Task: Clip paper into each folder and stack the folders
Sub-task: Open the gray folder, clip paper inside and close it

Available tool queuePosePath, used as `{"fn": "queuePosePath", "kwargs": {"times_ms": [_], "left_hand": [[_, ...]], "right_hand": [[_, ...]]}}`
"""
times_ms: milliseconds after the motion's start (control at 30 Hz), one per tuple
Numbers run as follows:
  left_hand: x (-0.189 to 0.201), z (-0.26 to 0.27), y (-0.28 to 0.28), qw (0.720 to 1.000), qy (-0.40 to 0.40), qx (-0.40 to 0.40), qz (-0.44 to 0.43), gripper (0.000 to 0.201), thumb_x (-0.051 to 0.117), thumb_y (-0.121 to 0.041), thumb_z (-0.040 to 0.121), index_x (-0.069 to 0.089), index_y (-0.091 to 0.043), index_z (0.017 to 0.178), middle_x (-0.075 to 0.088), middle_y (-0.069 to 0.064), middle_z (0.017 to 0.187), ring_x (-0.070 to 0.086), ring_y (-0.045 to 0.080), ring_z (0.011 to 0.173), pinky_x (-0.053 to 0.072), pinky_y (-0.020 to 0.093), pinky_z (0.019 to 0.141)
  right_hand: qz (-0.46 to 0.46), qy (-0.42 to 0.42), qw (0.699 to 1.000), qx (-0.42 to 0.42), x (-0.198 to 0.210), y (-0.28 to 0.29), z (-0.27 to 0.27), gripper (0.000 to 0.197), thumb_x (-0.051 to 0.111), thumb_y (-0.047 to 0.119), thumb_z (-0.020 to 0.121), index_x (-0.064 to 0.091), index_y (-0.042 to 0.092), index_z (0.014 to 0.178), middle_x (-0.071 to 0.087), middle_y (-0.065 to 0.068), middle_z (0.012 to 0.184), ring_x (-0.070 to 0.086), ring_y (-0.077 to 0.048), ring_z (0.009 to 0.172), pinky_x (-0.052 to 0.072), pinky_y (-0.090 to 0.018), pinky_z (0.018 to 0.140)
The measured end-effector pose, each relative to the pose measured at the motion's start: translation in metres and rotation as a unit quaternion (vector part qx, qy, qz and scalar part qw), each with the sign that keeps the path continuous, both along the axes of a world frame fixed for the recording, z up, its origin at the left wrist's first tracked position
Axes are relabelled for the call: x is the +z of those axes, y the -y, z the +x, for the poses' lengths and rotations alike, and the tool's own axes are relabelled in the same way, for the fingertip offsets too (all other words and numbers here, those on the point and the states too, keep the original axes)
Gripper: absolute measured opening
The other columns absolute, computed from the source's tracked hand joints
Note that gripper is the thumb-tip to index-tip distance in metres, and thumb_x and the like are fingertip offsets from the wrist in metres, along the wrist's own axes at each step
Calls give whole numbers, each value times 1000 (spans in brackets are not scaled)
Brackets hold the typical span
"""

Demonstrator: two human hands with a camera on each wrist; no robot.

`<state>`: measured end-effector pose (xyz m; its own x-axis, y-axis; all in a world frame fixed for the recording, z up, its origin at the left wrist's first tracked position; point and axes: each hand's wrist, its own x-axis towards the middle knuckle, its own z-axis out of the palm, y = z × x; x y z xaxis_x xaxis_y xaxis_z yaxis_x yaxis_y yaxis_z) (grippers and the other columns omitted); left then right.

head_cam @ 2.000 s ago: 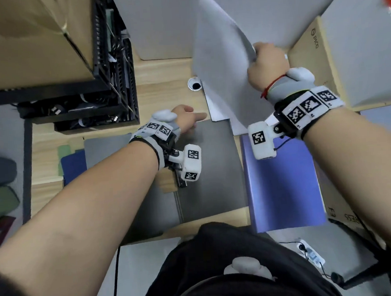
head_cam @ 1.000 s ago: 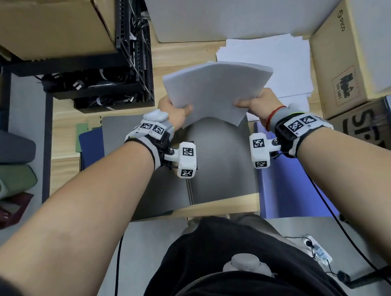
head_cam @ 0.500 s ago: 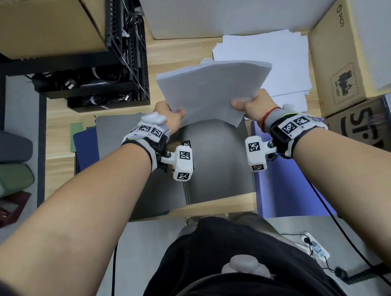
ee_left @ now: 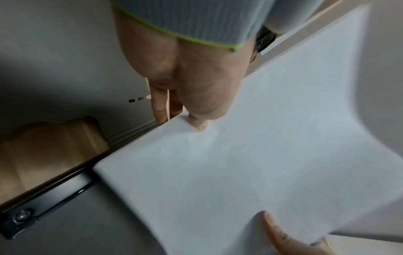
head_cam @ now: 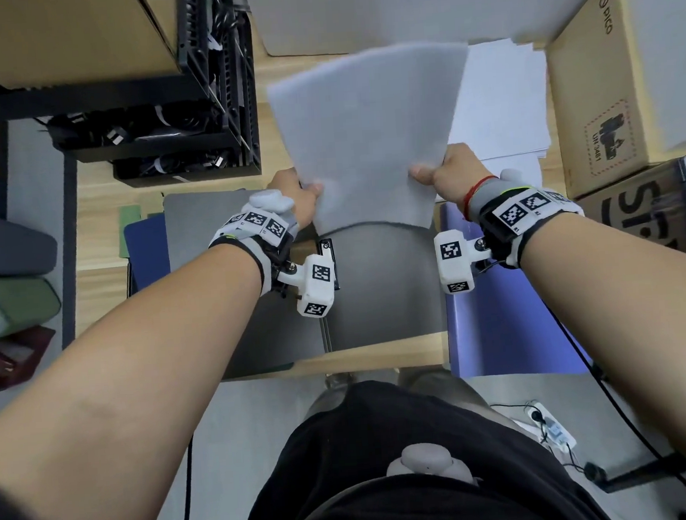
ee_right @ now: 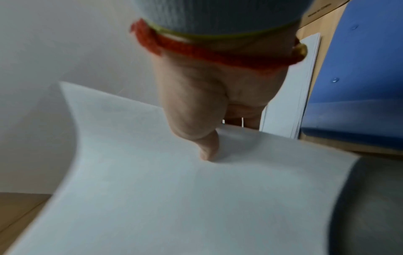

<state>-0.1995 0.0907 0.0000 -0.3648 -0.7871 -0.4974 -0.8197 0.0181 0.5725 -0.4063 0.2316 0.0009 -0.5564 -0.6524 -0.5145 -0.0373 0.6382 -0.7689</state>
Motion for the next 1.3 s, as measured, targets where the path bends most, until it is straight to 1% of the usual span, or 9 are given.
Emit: {"fn": "queuePosePath", "kwargs": {"times_ms": [133,233,333,500,633,767,967,1100,1300], "left_hand": [[-5,-2,-10,996,44,-63,53,19,57,-21,96,55,-11,79,51,0,78,49,19,89,41,30,78],[-17,5,-21,982,57,-128,125,33,58,-31,91,62,-1,105,66,14,106,62,30,98,43,35,81],[-27,18,-31,970,83,-146,178,39,59,-31,94,61,4,110,68,21,110,64,32,88,50,40,79],[-53,34,-39,968,113,-119,192,29,67,-25,91,59,-4,73,69,15,83,65,25,67,56,36,78],[-67,43,-46,967,142,-117,178,31,72,-24,86,68,4,98,73,19,97,72,30,91,58,44,86],[-77,47,-47,971,157,-117,136,36,72,-28,85,67,0,108,72,14,105,70,28,95,57,40,86],[-71,30,-45,947,253,-183,81,52,65,-56,83,59,-7,99,62,10,93,61,25,81,46,30,67],[-82,23,-47,948,269,-142,98,52,59,-53,89,36,-13,64,43,3,67,46,17,60,40,22,50],[-83,28,-50,966,230,-97,62,43,73,-37,80,38,-19,62,55,6,83,52,21,75,41,27,69]], "right_hand": [[32,20,999,10,4,3,0,19,68,14,85,69,7,102,71,-10,93,66,-26,78,58,-40,76],[89,29,995,21,0,-5,7,27,74,32,81,66,14,100,65,1,77,60,-18,61,47,-25,58],[162,21,986,7,-18,-22,15,38,72,39,81,61,12,106,65,-3,85,61,-24,71,46,-28,64],[211,65,975,-36,-54,-42,39,46,65,30,91,56,2,126,68,-14,106,63,-34,92,50,-34,83],[234,14,972,-20,-74,-47,52,38,68,33,85,60,3,106,67,-9,97,64,-29,91,52,-35,81],[256,-42,966,-18,-80,-48,47,42,68,35,80,65,6,111,70,-10,104,66,-32,97,56,-41,87],[272,-67,960,-19,-86,-54,36,53,70,39,78,62,5,118,69,-12,109,66,-32,98,56,-40,86],[265,-46,963,-31,-90,-56,38,48,71,36,79,64,5,115,70,-11,107,67,-32,98,56,-42,88],[254,-10,967,-32,-90,-57,36,46,70,36,79,64,5,113,70,-11,106,67,-31,95,57,-43,87]]}}
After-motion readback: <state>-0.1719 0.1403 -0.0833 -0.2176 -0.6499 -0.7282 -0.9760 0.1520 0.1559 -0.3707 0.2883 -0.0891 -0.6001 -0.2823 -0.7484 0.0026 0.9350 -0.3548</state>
